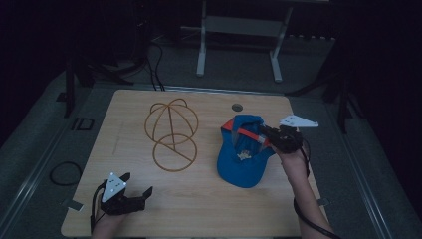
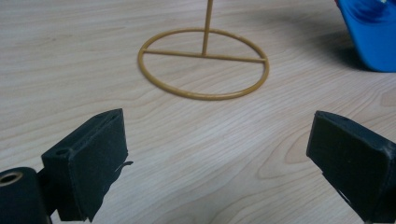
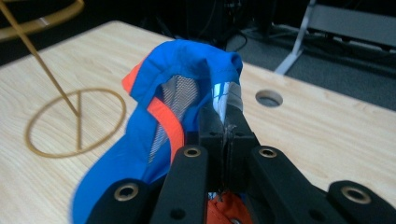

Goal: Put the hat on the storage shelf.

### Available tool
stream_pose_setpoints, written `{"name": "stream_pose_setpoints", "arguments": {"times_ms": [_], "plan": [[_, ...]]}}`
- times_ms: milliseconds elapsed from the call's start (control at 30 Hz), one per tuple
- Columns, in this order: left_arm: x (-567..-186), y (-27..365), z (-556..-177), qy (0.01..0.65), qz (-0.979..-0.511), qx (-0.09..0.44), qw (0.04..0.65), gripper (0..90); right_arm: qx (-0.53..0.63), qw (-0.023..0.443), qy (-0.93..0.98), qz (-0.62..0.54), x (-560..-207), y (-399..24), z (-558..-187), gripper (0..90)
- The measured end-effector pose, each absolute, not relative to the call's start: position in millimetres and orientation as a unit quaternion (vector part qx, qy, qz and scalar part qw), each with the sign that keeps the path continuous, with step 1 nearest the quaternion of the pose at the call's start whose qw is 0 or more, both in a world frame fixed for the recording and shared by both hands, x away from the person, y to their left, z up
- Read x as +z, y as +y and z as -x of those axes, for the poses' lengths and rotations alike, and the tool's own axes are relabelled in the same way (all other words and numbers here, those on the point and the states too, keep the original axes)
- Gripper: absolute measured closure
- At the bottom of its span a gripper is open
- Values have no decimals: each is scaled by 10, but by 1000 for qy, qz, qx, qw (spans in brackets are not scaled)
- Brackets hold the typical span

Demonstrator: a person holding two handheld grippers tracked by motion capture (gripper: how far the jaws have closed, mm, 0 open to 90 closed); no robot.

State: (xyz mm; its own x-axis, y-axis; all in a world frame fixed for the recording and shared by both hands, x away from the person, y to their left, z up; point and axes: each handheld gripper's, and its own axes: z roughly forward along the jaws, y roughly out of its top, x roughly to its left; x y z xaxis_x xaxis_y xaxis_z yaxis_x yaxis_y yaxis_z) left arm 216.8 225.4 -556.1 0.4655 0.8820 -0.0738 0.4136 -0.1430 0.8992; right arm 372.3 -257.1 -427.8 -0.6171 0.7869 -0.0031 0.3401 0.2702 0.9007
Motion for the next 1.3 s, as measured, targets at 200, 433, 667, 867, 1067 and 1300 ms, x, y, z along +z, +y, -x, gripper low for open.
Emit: {"name": "stream_pose_setpoints", "arguments": {"times_ms": [200, 433, 667, 867, 1067, 1300], "plan": [[-5395, 2189, -2142, 450, -708, 252, 482, 56, 493, 245, 758, -349, -4032, -2632, -3543, 886], [-5156, 2092, -2144, 435, -709, 234, 503, 61, 501, 260, 757, -330, -3825, -2675, -3367, 886], [-4810, 1970, -2235, 396, -717, 232, 525, 61, 517, 253, 752, -320, -3729, -2681, -3260, 886], [-4498, 1732, -2364, 364, -730, 231, 530, 61, 529, 246, 754, -303, -3688, -2615, -3153, 887], [-4211, 1395, -2489, 322, -748, 229, 534, 61, 540, 226, 761, -279, -3715, -2515, -3057, 887], [-4037, 1015, -2719, 292, -767, 210, 531, 86, 534, 229, 773, -255, -3712, -2406, -2956, 887]]}}
